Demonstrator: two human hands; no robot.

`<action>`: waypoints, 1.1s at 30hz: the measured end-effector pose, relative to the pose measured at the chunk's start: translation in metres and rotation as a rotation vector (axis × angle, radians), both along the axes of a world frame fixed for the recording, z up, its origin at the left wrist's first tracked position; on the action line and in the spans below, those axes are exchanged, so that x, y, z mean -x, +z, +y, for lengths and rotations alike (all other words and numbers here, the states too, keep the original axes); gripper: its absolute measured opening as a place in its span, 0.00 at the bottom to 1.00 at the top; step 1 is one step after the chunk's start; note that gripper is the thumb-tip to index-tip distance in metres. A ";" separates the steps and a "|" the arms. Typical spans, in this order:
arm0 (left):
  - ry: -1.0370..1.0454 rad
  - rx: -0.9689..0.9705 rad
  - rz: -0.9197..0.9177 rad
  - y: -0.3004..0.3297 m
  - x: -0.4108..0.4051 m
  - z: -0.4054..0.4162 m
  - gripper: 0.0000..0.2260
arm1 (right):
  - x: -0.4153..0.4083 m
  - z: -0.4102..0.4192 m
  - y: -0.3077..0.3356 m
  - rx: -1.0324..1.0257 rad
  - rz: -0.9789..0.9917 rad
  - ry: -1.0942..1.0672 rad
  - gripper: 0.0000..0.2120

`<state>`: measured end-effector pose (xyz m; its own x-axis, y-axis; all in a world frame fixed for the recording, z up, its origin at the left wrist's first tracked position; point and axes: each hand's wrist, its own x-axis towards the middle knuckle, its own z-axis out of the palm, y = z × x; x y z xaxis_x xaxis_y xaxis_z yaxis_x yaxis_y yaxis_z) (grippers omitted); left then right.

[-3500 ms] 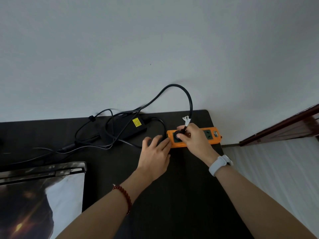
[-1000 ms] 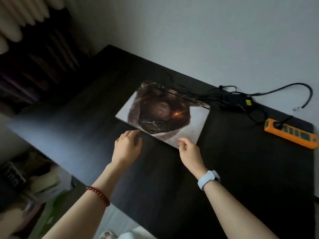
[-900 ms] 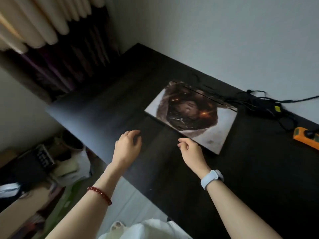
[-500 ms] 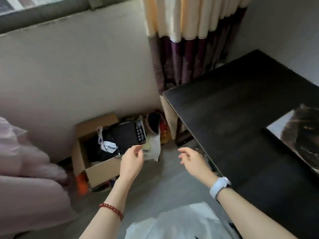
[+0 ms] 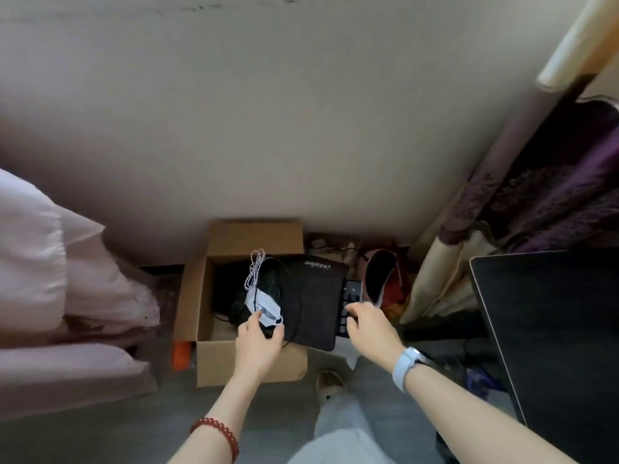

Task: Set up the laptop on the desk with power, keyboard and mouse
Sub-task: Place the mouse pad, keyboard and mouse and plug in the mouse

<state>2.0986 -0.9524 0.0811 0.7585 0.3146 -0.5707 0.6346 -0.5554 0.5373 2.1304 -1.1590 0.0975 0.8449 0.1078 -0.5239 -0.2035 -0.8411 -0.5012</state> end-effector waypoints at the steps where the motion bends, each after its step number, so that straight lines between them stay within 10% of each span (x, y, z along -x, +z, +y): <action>1: -0.031 -0.032 0.047 -0.019 -0.016 -0.003 0.29 | -0.019 0.002 -0.014 0.058 0.009 0.056 0.17; 12: -0.046 -0.365 0.236 -0.165 -0.117 -0.003 0.51 | -0.128 0.038 -0.140 0.343 -0.024 0.372 0.31; 20: 0.013 -0.239 0.139 -0.201 -0.116 0.026 0.50 | -0.140 0.050 -0.181 0.473 0.244 0.353 0.48; 33: 0.198 -0.168 0.243 -0.200 -0.123 0.044 0.40 | -0.140 0.047 -0.175 0.420 0.047 0.407 0.35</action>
<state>2.2212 -0.9086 -0.1192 0.5216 0.5466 -0.6550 0.8370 -0.4767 0.2687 2.2703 -1.1117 -0.0775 0.7540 0.1940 -0.6276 0.1635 -0.9807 -0.1067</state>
